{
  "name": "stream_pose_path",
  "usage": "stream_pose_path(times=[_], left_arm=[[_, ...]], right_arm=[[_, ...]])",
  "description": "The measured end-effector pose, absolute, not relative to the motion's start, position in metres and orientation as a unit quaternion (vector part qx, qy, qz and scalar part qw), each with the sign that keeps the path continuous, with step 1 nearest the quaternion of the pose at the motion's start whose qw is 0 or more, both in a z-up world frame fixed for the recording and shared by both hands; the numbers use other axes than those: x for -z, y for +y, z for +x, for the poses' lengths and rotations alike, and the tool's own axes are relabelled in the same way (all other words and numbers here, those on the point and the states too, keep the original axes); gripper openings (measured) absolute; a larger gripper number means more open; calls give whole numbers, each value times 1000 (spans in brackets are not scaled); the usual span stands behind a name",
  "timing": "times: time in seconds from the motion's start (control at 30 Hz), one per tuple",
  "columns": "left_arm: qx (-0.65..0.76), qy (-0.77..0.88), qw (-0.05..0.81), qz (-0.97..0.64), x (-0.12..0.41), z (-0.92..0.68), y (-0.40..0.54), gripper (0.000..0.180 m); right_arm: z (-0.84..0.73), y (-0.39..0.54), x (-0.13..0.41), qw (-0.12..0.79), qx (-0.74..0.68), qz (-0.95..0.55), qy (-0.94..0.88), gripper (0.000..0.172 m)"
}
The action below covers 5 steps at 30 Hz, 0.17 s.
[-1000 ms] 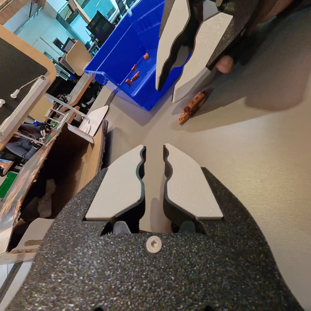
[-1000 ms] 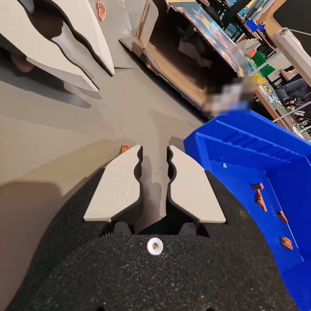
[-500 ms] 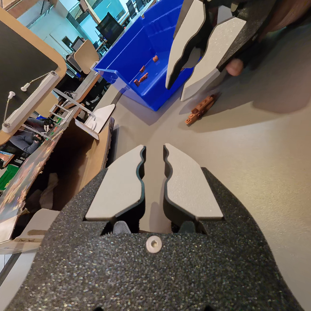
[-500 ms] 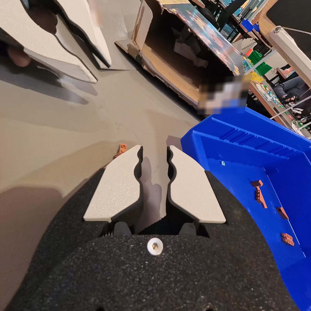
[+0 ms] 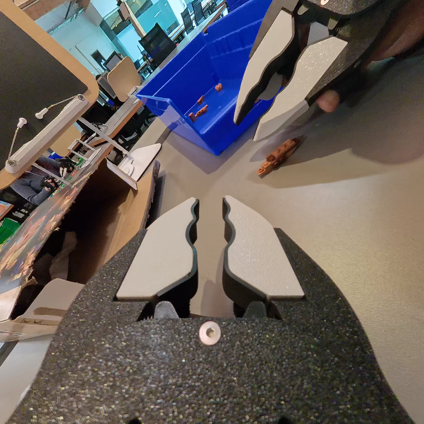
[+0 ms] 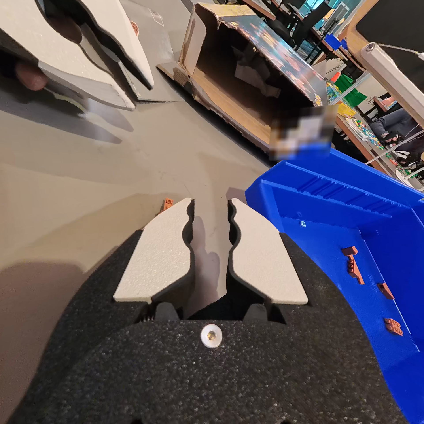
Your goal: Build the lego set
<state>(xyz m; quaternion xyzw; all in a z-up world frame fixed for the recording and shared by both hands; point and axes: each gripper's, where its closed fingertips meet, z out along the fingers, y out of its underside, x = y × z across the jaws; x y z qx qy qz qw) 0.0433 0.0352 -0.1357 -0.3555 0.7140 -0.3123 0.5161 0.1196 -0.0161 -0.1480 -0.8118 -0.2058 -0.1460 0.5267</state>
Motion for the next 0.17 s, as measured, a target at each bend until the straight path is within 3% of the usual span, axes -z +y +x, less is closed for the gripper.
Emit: stream_pose_path(times=[0.17], left_arm=[[326,704,519,-359,131,42,36,19]], right_arm=[[118,-18,144,537,140,-807,-201,27]])
